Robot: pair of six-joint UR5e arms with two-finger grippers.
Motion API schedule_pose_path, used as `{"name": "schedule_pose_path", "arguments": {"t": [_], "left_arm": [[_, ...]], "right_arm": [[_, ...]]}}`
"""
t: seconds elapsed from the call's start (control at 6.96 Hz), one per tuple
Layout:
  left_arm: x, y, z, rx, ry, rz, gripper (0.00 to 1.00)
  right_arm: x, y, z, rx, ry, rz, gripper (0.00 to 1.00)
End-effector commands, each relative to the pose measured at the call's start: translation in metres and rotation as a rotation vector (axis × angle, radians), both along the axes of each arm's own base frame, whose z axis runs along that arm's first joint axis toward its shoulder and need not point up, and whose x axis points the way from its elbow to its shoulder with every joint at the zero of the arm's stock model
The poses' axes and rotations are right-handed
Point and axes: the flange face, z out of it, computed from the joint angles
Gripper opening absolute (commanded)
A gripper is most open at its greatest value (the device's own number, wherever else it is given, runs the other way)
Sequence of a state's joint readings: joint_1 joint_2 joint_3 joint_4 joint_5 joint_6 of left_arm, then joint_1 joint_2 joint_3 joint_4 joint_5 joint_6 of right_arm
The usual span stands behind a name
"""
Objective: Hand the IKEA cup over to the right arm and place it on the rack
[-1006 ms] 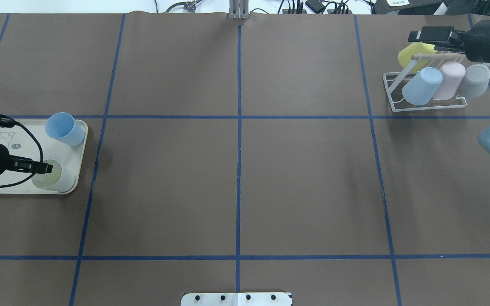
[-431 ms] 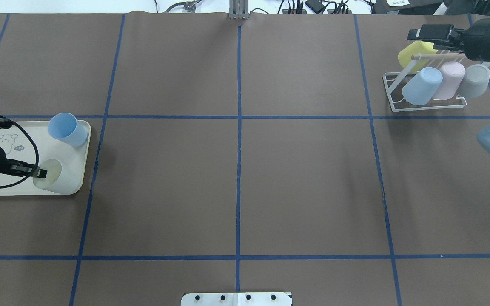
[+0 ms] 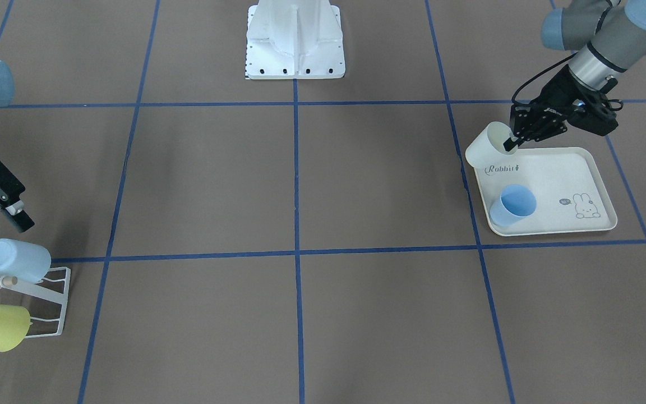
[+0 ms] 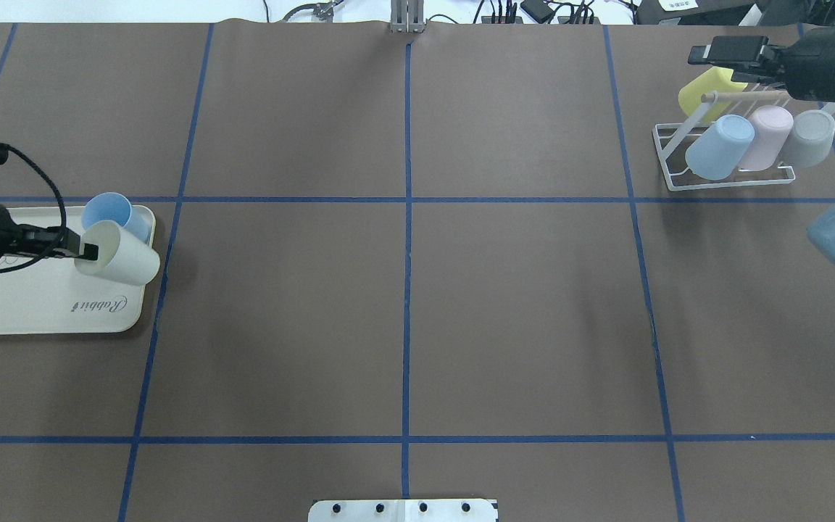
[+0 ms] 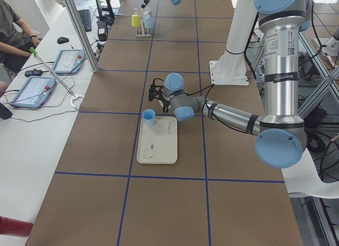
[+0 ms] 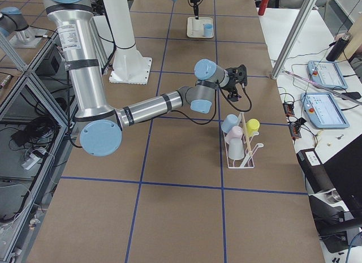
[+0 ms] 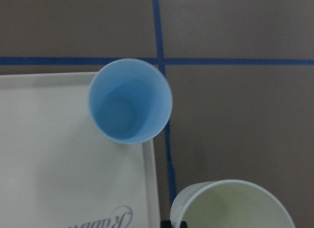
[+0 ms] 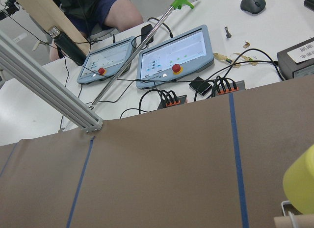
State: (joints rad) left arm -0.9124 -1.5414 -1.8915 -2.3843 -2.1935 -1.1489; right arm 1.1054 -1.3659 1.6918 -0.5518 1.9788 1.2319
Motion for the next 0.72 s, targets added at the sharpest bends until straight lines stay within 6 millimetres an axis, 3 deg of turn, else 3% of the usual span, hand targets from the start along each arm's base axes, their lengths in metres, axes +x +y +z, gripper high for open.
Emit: {"name": "schedule_pose_path", "arguments": {"t": [0.0, 0.14, 0.29, 0.57], "left_arm": [[0.024, -0.029, -0.079, -0.076, 0.147, -0.067, 0.00], [0.037, -0.040, -0.113, -0.142, 0.227, -0.090, 0.00], [0.055, -0.056, -0.156, -0.184, 0.299, -0.098, 0.00], [0.084, -0.076, -0.217, -0.240, 0.487, -0.126, 0.00]], "right_arm": [[-0.029, -0.001, -0.030, -0.079, -0.132, -0.005, 0.98], [-0.047, 0.001, -0.050, -0.160, -0.235, -0.008, 0.98], [-0.068, 0.005, -0.085, -0.238, -0.369, 0.009, 0.98], [-0.120, 0.042, -0.123, -0.363, -0.558, 0.014, 0.98]]}}
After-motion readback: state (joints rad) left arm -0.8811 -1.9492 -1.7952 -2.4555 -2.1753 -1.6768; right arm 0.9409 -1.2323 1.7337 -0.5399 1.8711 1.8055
